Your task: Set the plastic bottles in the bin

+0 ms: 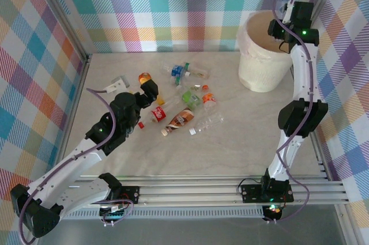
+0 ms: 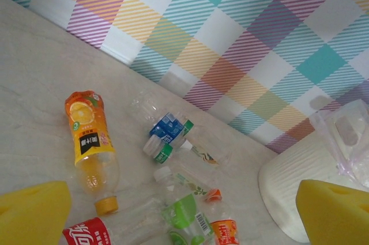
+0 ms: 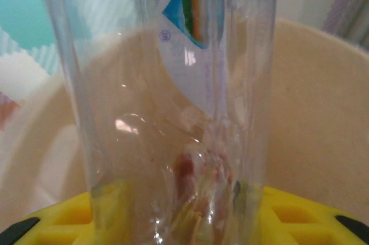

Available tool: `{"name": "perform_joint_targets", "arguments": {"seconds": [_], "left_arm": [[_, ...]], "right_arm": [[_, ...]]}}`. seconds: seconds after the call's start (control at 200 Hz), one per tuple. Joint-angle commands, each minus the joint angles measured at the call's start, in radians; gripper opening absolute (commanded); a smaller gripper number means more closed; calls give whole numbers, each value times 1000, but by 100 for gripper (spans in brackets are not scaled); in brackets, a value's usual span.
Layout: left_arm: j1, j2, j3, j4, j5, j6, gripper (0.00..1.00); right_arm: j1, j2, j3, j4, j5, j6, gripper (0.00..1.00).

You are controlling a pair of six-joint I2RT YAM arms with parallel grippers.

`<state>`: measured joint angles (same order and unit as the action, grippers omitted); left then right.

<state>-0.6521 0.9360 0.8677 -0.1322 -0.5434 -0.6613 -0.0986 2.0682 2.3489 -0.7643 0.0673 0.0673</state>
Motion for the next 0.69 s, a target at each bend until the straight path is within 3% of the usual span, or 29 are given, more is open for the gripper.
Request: {"name": "perform_joint_targets", "arguments": {"seconds": [0.0, 0.365, 0.69], "left_arm": [[7, 20, -29, -19, -8, 7, 100], [9, 143, -38, -99, 48, -56, 100], [9, 245, 56, -197, 116, -44, 100]], "right_arm": [[0, 33, 53, -66, 90, 14, 48], [-1, 78, 67, -93, 200, -18, 59], [0, 69, 89, -105, 176, -21, 73]]}}
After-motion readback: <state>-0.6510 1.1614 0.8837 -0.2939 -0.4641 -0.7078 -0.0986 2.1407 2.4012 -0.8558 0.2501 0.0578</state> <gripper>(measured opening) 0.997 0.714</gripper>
